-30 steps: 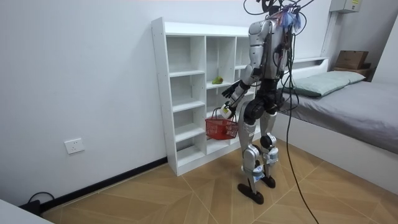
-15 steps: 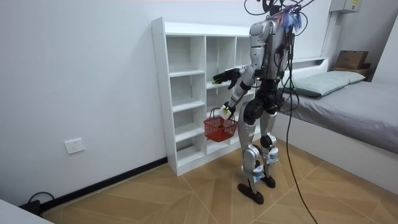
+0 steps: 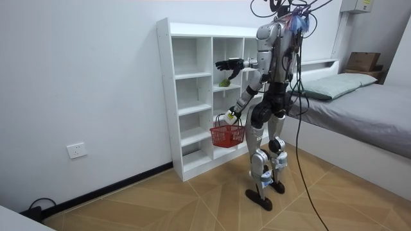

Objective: Collect fruits from the closet

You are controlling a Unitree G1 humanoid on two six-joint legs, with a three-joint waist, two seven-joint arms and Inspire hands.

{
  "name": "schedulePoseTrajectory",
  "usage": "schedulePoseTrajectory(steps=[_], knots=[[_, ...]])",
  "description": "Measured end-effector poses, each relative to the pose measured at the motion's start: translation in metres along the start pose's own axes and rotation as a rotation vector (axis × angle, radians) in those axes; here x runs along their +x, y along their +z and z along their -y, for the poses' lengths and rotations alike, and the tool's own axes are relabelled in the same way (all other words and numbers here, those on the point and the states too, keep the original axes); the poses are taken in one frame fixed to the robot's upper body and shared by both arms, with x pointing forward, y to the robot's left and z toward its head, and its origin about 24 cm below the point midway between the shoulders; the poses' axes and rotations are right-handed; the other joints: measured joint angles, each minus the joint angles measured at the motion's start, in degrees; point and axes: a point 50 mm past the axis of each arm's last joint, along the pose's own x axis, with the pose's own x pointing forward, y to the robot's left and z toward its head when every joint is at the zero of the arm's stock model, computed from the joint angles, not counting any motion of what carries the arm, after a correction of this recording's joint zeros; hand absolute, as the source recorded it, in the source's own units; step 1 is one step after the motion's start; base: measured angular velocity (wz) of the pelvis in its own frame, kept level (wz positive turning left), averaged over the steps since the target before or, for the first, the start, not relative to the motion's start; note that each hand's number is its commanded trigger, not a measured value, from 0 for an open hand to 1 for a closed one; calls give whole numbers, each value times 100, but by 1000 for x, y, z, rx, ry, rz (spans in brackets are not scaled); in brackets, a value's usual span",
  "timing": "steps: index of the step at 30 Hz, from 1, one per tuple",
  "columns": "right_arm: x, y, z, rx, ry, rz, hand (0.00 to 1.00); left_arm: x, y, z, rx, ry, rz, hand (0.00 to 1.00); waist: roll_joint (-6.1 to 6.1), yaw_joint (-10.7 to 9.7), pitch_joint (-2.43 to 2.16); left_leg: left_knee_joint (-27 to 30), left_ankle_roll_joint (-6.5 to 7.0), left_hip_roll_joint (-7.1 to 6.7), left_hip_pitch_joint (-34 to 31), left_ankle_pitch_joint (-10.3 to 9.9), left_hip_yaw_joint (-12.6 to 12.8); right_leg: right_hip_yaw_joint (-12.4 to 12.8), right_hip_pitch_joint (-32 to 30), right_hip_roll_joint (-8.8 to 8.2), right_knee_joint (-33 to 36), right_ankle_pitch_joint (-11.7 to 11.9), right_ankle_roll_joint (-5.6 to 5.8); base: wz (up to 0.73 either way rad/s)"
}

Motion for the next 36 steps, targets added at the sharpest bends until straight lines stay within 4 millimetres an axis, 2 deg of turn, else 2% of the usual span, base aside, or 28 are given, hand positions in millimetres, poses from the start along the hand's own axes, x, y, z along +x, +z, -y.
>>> schedulePoseTrajectory(steps=[3,8,10,13,17,23,26,29,36], knots=[[3,2,10,-6,-62,5,0,0,2,0,0,7,6,100,-7,80,-4,0,-7,-2,-3,4,-30,-12,3,9,2,0,0,1],[3,1,14,-5,-102,-1,0,0,1,0,1,10,-9,100,-53,120,-6,-1,-8,-3,-13,5,-86,-36,6,11,1,0,0,5],[3,0,15,17,-114,-12,0,0,1,-1,10,10,-9,100,-107,124,-4,2,-8,-3,-8,6,-95,-73,16,6,1,0,0,6],[5,-3,24,81,-159,-28,0,0,2,-7,69,13,-4,100,-249,131,9,34,-8,-4,0,7,-118,-72,29,4,-2,0,0,5],[11,-12,42,124,-250,-67,0,0,4,-18,50,50,-10,100,-387,124,32,50,-7,1,2,6,-151,-69,117,-4,-97,0,0,3],[15,-29,53,160,-333,-145,0,0,8,-20,47,53,0,100,-386,123,46,79,-12,-2,-39,3,-254,-150,138,1,-96,1,1,8],[14,-33,56,259,-352,-167,0,0,11,-18,80,49,6,100,-382,128,47,83,-17,-9,-41,5,-272,-155,147,10,-96,0,1,6],[12,-47,56,323,-372,-232,0,-3,11,-15,122,32,16,100,-396,123,38,84,-17,-21,-6,5,-329,-146,200,10,-98,0,1,9],[5,-71,49,327,-360,-356,0,-4,13,-10,181,-14,23,100,-414,164,29,125,-15,-44,-17,6,-412,-147,205,-3,-101,0,1,4]])
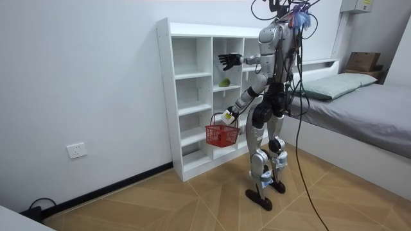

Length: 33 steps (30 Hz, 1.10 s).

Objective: Collect fruits from the closet

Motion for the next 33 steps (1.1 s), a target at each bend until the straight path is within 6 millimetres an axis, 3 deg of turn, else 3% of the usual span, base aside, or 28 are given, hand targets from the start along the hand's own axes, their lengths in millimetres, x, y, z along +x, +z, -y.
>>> schedulePoseTrajectory(steps=[8,14,33], knots=[[2,-13,2,3,-34,-63,0,0,1,6,12,-43,-6,100,-29,140,-6,67,-3,-4,-113,-2,-9,-31,-27,-4,-7,0,0,2],[1,-25,1,-12,-53,-126,0,0,1,14,5,-71,-13,100,-39,189,-8,206,-5,-36,-352,-2,-153,-297,-133,-44,2,0,0,15],[-6,-61,-4,-31,-54,-287,0,0,4,15,21,-82,-1,100,15,326,34,319,-10,-50,-708,-4,-213,-340,-358,-45,6,1,-1,3]])
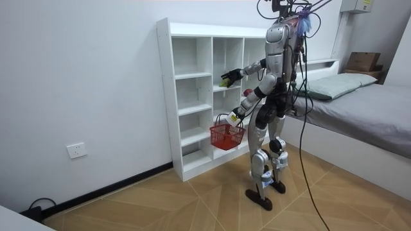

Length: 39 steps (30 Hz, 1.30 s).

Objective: Collect fruits from the closet

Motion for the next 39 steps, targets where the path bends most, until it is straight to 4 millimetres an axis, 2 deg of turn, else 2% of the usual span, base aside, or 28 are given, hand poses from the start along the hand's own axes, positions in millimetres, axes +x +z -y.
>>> schedulePoseTrajectory(steps=[4,9,13,18,31,33,34,35,39], knots=[[2,4,1,0,-10,16,0,0,0,-1,2,0,-1,100,15,-38,11,13,0,-3,-52,0,-41,-39,-41,2,-1,0,0,2],[11,12,1,-4,-29,19,0,0,-1,3,14,-16,-3,100,118,-48,59,82,-1,-5,-107,0,-73,-139,-49,-6,1,0,0,5],[14,11,1,-6,-48,11,0,0,-1,6,28,-31,-5,100,183,-46,45,80,-11,-8,-139,6,-102,-175,-58,-5,4,1,-2,5],[16,13,0,-8,-50,8,0,0,-2,10,45,-60,-9,100,201,-37,3,86,-36,1,-204,30,-103,-191,-135,0,24,11,-18,0],[21,16,-2,24,-49,-21,0,0,-5,15,74,-86,-34,100,208,-43,-15,91,-37,-1,-212,31,-97,-199,-138,-4,24,16,-26,0],[23,17,-2,20,-48,-25,17,0,-5,15,75,-95,-35,100,210,-38,-14,91,-39,0,-211,32,-97,-199,-140,-3,24,17,-28,0],[23,17,-2,21,-48,-25,29,0,-5,15,75,-96,-35,100,210,-33,-14,91,-39,1,-211,32,-96,-199,-141,-2,23,17,-29,0],[23,17,-3,23,-48,-25,48,0,-5,15,75,-95,-35,100,211,-32,-14,91,-40,2,-210,33,-97,-199,-143,-2,23,18,-30,0],[24,17,3,23,-83,-17,84,0,-5,15,75,-95,-35,100,218,-35,-15,89,-41,2,-204,34,-96,-196,-161,-2,22,21,-34,-1]])
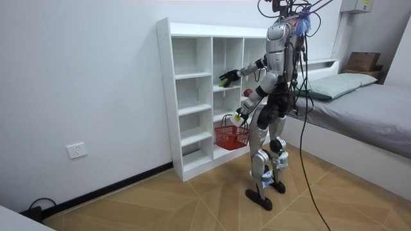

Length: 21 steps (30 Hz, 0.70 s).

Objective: Collect fruits from the closet

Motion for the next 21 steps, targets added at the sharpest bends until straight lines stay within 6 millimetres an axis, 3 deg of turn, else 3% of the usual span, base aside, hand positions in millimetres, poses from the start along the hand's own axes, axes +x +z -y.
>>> schedulePoseTrajectory(steps=[2,21], knots=[[2,2,3,-6,-6,12,100,0,0,0,0,0,0,100,3,-2,1,-6,0,1,0,0,0,9,-4,2,-2,0,-1,0],[7,7,1,19,41,-13,100,1,2,2,16,-10,2,100,0,-14,-1,-21,0,1,-23,2,10,58,-62,6,-21,-1,1,0]])
